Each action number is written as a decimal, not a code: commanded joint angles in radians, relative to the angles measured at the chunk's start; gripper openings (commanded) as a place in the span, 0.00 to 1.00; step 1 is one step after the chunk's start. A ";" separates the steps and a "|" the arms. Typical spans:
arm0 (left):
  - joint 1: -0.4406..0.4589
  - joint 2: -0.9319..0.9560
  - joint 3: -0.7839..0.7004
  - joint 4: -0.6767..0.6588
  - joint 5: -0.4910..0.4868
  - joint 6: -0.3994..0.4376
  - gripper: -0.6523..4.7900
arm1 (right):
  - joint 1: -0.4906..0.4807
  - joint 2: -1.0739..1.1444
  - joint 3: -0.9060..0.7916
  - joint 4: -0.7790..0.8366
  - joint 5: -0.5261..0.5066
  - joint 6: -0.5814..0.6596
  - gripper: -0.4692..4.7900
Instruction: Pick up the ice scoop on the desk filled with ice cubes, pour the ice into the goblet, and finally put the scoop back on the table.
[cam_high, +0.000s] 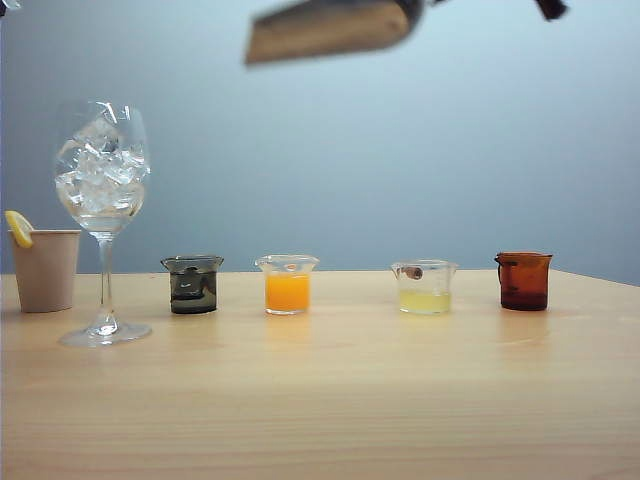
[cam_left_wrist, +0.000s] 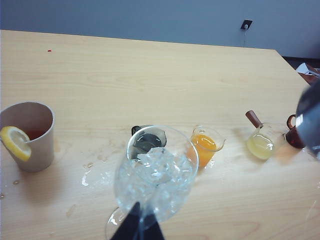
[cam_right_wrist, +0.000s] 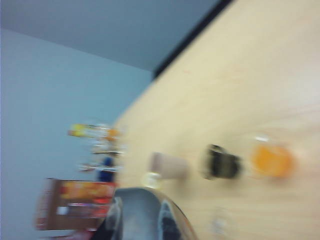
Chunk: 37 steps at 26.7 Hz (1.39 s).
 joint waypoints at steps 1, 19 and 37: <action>0.001 -0.002 0.004 0.011 0.003 0.005 0.11 | -0.016 -0.029 -0.037 -0.041 -0.016 -0.053 0.08; 0.001 -0.002 0.004 0.008 0.004 0.005 0.11 | -0.089 -0.157 -0.436 0.068 0.069 -0.051 0.08; 0.001 -0.002 0.004 0.005 0.003 0.019 0.11 | -0.501 -0.203 -0.521 0.070 0.043 -0.184 0.08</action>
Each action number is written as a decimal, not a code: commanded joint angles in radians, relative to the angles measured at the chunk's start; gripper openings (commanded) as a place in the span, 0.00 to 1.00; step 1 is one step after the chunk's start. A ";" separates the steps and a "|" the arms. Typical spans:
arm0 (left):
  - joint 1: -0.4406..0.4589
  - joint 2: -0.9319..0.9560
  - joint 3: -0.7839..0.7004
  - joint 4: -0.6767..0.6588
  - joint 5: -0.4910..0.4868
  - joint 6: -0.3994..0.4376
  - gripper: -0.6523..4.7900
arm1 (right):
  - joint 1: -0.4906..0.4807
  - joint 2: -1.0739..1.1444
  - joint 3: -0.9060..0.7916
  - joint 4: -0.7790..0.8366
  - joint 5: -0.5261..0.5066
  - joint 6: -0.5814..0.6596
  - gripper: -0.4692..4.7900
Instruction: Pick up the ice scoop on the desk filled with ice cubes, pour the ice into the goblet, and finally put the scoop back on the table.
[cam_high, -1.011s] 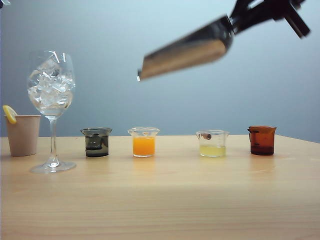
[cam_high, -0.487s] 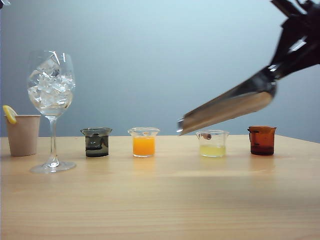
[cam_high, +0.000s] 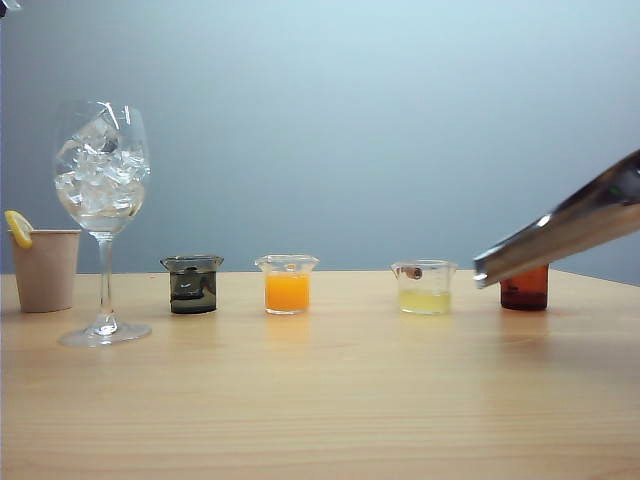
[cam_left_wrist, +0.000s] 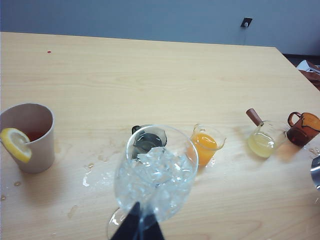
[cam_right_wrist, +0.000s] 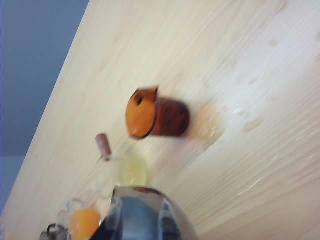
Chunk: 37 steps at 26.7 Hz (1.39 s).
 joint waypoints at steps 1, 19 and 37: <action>0.001 -0.002 0.004 0.007 0.003 0.003 0.11 | -0.053 -0.006 -0.002 0.021 -0.017 -0.019 0.08; 0.001 -0.002 0.004 0.006 0.003 0.003 0.11 | -0.404 0.006 -0.154 0.236 0.007 -0.040 0.08; 0.001 -0.002 0.004 0.006 0.003 0.003 0.11 | -0.414 0.223 -0.152 0.616 -0.005 0.117 0.08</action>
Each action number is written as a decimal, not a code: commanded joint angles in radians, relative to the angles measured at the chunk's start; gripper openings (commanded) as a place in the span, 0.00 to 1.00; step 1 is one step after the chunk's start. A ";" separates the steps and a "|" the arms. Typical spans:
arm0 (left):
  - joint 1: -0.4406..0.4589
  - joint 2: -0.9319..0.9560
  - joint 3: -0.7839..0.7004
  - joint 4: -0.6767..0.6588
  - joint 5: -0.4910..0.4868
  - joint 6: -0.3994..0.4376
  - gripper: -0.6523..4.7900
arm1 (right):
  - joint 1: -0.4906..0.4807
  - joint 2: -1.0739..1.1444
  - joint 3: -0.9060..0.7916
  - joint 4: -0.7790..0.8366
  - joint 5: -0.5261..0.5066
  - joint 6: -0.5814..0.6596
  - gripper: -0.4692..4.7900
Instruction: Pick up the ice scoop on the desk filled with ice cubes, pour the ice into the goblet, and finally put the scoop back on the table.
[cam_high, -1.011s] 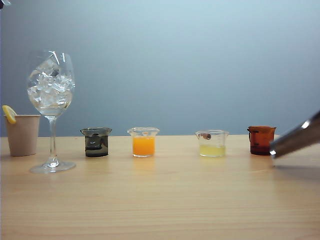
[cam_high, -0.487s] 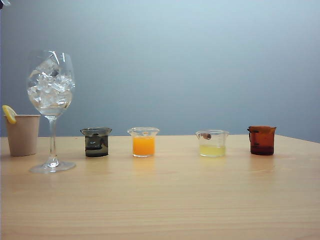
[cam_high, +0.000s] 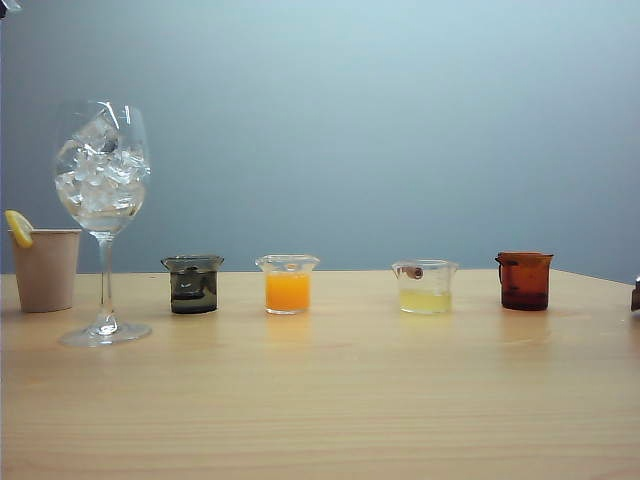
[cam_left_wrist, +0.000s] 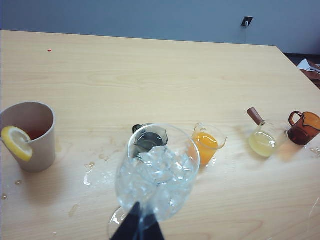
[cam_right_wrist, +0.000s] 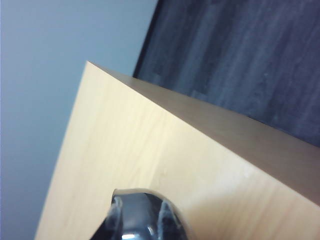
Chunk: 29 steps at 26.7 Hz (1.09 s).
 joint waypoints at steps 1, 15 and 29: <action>0.001 -0.002 0.004 0.009 0.003 0.003 0.11 | 0.000 0.043 0.007 0.132 -0.024 0.060 0.08; 0.001 -0.002 0.004 0.005 0.004 0.003 0.11 | 0.007 0.211 0.008 0.270 -0.059 0.109 0.08; 0.001 -0.002 0.004 0.002 0.004 0.003 0.11 | 0.031 0.256 0.008 0.303 -0.043 0.149 0.77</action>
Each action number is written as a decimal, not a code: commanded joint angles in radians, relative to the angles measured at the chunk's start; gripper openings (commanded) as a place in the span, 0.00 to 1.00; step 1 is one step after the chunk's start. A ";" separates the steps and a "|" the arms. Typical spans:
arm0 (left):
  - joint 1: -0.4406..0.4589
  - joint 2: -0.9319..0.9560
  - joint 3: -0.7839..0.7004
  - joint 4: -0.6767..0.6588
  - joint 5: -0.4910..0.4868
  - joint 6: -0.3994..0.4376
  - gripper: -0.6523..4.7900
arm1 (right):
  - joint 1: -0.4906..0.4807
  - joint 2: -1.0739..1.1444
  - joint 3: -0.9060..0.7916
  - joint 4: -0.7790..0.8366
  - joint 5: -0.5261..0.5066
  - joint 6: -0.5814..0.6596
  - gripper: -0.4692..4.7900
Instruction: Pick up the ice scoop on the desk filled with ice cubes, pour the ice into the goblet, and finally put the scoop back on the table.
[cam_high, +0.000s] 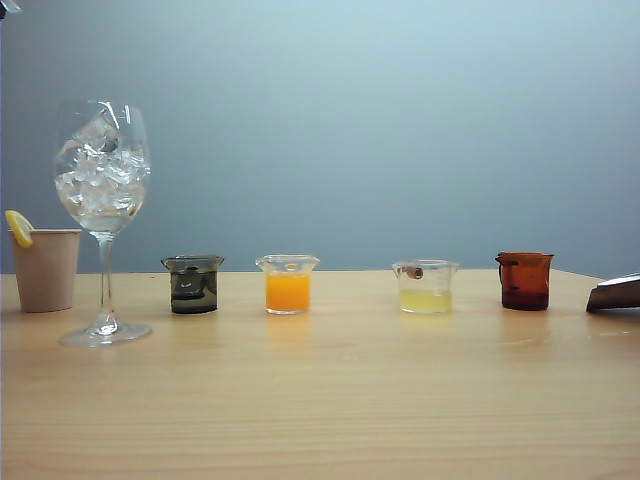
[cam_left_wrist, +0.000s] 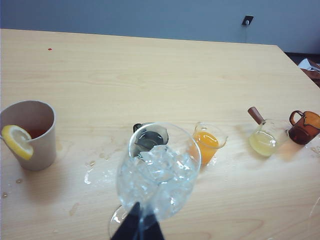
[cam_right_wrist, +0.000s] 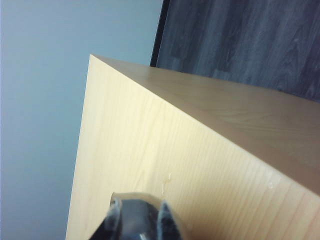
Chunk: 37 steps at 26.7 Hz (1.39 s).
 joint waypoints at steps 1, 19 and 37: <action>0.001 -0.002 0.004 0.006 0.004 0.003 0.11 | 0.000 -0.002 0.003 0.045 -0.006 -0.009 0.97; 0.001 -0.002 0.005 0.007 0.004 0.003 0.11 | -0.001 -0.103 0.003 -0.126 -0.078 0.029 0.85; 0.001 -0.002 0.005 0.012 0.027 0.002 0.11 | -0.001 -0.529 0.003 -0.470 0.225 -0.324 0.73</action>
